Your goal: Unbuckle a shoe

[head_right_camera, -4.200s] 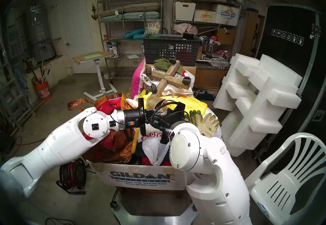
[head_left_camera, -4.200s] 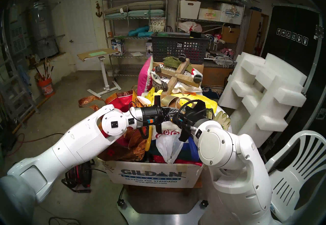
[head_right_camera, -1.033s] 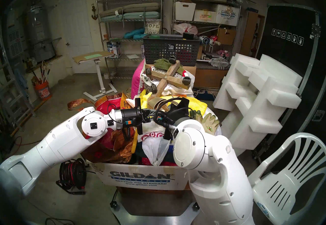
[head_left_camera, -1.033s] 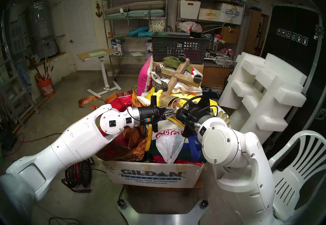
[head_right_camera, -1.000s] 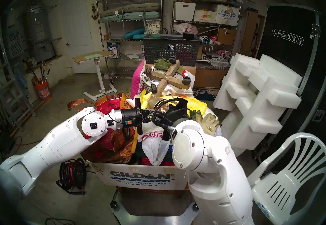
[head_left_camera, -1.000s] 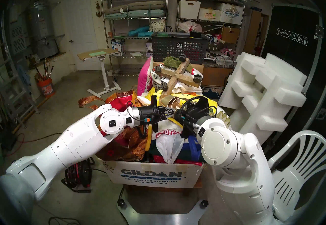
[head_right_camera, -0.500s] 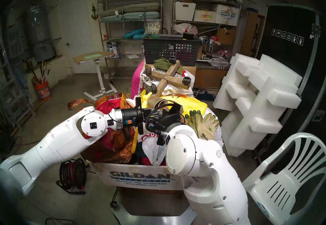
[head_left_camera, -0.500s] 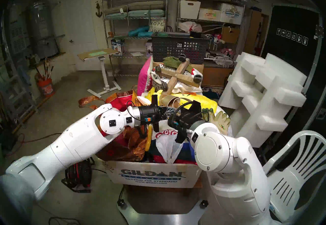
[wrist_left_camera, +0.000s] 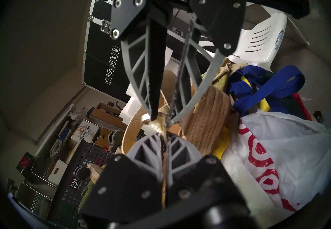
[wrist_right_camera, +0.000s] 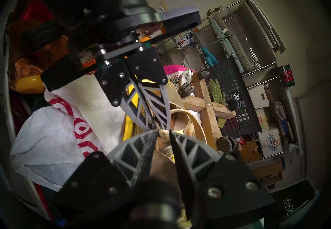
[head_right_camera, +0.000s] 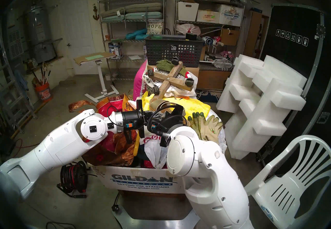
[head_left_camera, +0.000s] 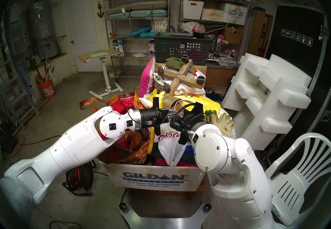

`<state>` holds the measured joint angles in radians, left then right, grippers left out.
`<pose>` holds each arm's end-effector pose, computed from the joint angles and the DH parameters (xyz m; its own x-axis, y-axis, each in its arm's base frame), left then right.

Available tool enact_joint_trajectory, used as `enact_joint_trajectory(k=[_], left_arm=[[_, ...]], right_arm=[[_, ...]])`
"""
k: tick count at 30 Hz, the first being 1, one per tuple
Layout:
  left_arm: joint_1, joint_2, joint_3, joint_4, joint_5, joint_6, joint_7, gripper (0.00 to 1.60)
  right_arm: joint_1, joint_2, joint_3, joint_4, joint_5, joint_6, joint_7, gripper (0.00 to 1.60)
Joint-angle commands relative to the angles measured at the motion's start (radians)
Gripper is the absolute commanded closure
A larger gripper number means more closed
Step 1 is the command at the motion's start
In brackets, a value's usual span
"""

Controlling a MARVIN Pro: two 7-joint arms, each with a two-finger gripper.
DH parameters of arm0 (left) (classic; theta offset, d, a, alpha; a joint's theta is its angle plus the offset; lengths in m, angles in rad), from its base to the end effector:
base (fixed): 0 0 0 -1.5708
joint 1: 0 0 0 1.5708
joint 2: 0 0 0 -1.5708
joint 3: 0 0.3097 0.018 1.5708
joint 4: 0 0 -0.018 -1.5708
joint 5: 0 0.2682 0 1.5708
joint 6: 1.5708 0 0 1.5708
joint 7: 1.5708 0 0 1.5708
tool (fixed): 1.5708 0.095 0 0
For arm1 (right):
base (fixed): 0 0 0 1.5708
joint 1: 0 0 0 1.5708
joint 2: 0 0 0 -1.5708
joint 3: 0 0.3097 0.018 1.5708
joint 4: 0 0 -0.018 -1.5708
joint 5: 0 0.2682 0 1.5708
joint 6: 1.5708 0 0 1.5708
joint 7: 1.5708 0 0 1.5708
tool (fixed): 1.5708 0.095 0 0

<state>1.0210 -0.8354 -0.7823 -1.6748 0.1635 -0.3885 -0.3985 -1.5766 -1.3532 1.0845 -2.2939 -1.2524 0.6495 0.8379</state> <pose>0.3973 -0.0359 -0.2134 -0.7912 -0.4136 0.4504 -0.4660 -0.0692 -0.8821 0.2896 0.0971 -0.1988 -0.0961 0.9113 0.4004 0.4053 -0.3316 0.8519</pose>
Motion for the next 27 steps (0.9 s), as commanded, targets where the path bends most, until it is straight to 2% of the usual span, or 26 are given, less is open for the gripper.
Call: enact_joint_trajectory(k=[1, 4, 11, 16, 18, 20, 21, 25, 26, 27], left_arm=[[-0.008, -0.001, -0.013, -0.016, -0.005, -0.006, 0.011, 1.6], [-0.008, 0.0, -0.013, -0.017, -0.006, -0.005, 0.011, 1.6], [-0.009, 0.0, -0.012, -0.016, -0.006, -0.007, 0.012, 1.6], [-0.009, -0.002, -0.012, -0.013, -0.005, -0.008, 0.015, 1.6], [-0.01, -0.002, -0.012, -0.012, -0.005, -0.008, 0.014, 1.6], [-0.012, -0.004, -0.012, -0.011, -0.006, -0.008, 0.012, 1.6], [-0.014, -0.004, -0.012, -0.01, -0.007, -0.008, 0.012, 1.6], [-0.018, -0.009, -0.011, -0.003, 0.007, -0.001, 0.015, 1.58], [-0.019, -0.01, -0.01, 0.0, 0.009, -0.001, 0.014, 1.2], [-0.021, -0.01, -0.008, 0.0, 0.018, 0.002, 0.015, 1.2]], right_arm=[[0.02, -0.005, -0.007, -0.014, -0.008, 0.004, 0.017, 0.92], [0.021, -0.005, -0.008, -0.012, -0.015, 0.006, 0.021, 0.98], [0.021, -0.009, -0.008, -0.007, -0.019, 0.006, 0.023, 0.98], [0.028, -0.014, -0.008, 0.009, -0.027, 0.008, 0.013, 1.04], [0.027, -0.024, -0.005, 0.014, -0.026, 0.012, -0.005, 1.14], [0.034, -0.026, -0.003, 0.018, -0.027, 0.013, -0.002, 1.52], [0.037, -0.027, -0.001, 0.02, -0.027, 0.013, -0.001, 1.6], [0.042, -0.044, 0.02, 0.017, -0.005, 0.025, 0.009, 1.6], [0.045, -0.051, 0.031, 0.014, 0.008, 0.029, 0.025, 1.6], [0.046, -0.06, 0.046, 0.011, 0.026, 0.037, 0.043, 1.6]])
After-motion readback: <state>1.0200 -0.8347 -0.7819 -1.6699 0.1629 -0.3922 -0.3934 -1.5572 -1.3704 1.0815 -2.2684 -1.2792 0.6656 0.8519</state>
